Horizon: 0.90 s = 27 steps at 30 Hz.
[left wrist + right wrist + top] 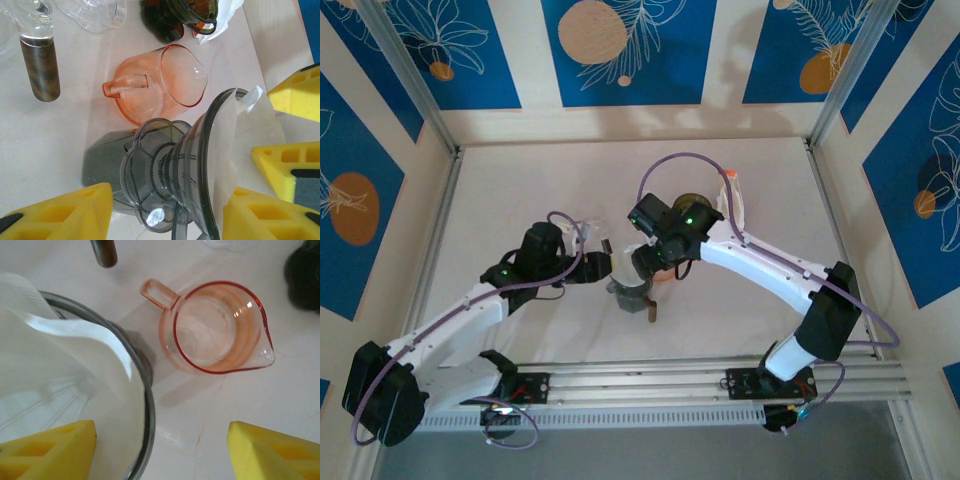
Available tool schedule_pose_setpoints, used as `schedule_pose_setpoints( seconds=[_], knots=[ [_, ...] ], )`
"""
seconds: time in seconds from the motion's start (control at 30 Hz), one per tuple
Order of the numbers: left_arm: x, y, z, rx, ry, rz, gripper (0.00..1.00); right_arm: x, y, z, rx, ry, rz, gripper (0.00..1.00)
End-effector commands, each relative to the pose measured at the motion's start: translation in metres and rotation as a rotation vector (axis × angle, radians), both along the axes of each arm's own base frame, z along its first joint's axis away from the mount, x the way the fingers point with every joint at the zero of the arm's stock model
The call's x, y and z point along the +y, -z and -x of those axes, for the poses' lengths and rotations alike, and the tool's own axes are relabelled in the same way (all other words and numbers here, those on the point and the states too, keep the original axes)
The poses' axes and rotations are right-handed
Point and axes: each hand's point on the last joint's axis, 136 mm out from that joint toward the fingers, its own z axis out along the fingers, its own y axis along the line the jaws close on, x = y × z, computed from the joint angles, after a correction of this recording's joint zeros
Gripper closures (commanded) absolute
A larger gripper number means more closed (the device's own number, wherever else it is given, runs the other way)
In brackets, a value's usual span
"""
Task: Place the coffee filter in the dripper
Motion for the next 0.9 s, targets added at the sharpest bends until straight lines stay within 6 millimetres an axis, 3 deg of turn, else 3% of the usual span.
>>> schedule_pose_setpoints(
  seconds=[0.0, 0.2, 0.5, 0.87],
  knots=[
    [0.003, 0.003, 0.003, 0.003, -0.006, -0.031, 0.45, -0.013, -0.006, 0.004, -0.018, 0.036, 0.013, 0.32],
    [0.005, 0.004, 0.003, 0.003, -0.010, -0.040, 0.45, -0.022, -0.009, 0.001, -0.039, 0.058, 0.045, 0.34],
    [0.000, -0.014, 0.002, -0.028, -0.003, 0.016, 0.37, -0.012, -0.039, -0.005, -0.104, 0.062, -0.048, 0.32],
    [0.002, -0.032, 0.003, -0.061, -0.018, 0.045, 0.31, -0.001, -0.057, -0.001, -0.131, 0.060, -0.161, 0.32]
  ],
)
